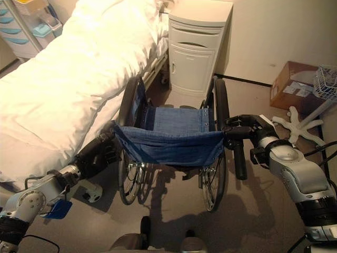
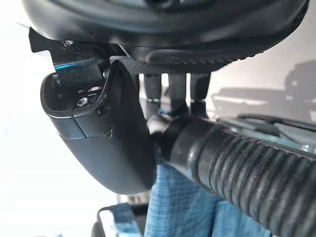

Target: Push the wheelchair next to the bed

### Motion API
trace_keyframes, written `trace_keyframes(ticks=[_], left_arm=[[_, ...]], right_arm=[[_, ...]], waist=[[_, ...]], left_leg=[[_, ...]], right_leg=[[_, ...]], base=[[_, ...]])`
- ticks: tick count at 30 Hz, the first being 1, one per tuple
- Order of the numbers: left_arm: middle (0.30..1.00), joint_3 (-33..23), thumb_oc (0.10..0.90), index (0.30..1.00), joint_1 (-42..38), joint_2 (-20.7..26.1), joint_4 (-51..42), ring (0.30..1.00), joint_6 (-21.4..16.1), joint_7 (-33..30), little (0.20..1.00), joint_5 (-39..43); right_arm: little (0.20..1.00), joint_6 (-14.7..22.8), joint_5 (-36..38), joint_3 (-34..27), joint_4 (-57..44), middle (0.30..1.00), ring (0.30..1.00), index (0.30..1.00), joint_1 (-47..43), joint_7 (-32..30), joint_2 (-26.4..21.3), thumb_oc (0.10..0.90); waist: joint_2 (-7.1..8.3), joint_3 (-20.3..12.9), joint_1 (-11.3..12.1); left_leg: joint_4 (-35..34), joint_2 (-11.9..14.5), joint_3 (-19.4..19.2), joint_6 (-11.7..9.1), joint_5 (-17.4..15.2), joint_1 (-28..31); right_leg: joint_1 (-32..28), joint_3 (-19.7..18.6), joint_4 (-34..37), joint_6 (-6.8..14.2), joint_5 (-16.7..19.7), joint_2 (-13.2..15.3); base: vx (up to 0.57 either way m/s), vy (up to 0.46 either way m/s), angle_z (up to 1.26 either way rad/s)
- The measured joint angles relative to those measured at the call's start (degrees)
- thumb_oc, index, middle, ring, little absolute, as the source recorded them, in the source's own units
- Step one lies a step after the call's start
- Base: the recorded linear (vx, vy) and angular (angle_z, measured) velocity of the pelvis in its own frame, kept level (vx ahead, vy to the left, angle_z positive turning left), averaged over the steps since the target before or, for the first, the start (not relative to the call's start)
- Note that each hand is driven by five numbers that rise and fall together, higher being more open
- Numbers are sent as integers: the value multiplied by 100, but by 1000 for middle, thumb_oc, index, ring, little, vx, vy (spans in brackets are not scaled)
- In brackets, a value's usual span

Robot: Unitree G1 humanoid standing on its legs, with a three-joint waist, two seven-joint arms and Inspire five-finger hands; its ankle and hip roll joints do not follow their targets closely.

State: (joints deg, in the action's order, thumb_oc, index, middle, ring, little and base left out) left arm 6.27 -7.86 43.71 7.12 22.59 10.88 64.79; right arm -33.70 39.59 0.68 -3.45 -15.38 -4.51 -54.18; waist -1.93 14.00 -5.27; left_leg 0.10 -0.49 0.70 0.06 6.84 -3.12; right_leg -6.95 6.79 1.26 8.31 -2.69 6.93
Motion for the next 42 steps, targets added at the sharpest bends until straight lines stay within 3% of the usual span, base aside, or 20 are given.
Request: trace_keyframes(ticks=[7,31,33,34,35,36,37,38,39,42], left_arm=[[300,0,400,300,-257,56,281,300,-205,-108,300,-229],[300,167,400,300,-554,193,422,300,-205,-193,300,-373],[300,168,400,300,-554,193,422,300,-205,-203,300,-374],[300,172,400,300,-553,194,422,300,-205,-210,300,-374],[300,173,400,300,-554,195,422,300,-205,-215,300,-375],[300,173,400,300,-554,195,422,300,-205,-218,300,-375],[542,173,562,542,-555,195,421,542,-205,-226,542,-374],[589,173,593,589,-556,195,420,589,-205,-238,589,-374],[900,173,800,900,-556,195,420,900,-205,-254,900,-373],[900,172,800,900,-558,195,419,900,-205,-296,900,-373]], right_arm=[[300,27,166,19,-1,300,300,300,8,1,154,400],[300,59,170,61,80,300,300,300,-64,-120,307,400],[432,59,170,72,89,432,432,432,-64,-126,316,488],[564,59,170,82,93,564,564,564,-63,-126,316,576],[900,59,170,84,92,900,900,900,-63,-126,316,800],[900,59,170,84,92,900,900,900,-64,-127,316,800],[900,60,170,107,92,900,900,900,-64,-135,317,800],[900,66,170,142,92,900,900,900,-64,-146,317,800],[900,92,170,201,91,900,900,900,-64,-161,317,800],[900,101,171,234,92,900,900,900,-65,-213,328,800]], waist=[[6,3,-20],[96,1,-16],[111,3,-16],[117,2,-16],[118,2,-16],[118,2,-16],[119,1,-17],[119,1,-17],[124,-1,-19],[128,-4,-6]], left_leg=[[-224,26,-105,5,7,298],[-434,42,-108,-1,55,470],[-453,42,-106,-1,55,483],[-465,41,-106,-1,55,498],[-468,42,-106,-2,55,500],[-470,43,-106,-2,55,499],[-471,44,-106,-2,55,502],[-473,44,-106,-1,55,510],[-479,44,-107,-1,55,525],[-491,46,-105,-2,55,572]], right_leg=[[-264,6,170,13,27,-11],[-406,17,293,0,21,-31],[-449,23,328,-1,23,-32],[-473,25,351,-6,27,-32],[-476,26,354,-6,27,-33],[-476,27,355,-6,27,-34],[-478,28,356,-6,27,-34],[-482,28,356,-6,27,-34],[-494,28,358,-6,27,-34],[-522,33,363,-7,27,-34]], base=[[-6,36,-3],[-5,0,0],[0,0,0],[0,0,0],[0,0,0],[0,0,0],[0,0,0],[0,0,0],[0,0,0],[0,0,0]])
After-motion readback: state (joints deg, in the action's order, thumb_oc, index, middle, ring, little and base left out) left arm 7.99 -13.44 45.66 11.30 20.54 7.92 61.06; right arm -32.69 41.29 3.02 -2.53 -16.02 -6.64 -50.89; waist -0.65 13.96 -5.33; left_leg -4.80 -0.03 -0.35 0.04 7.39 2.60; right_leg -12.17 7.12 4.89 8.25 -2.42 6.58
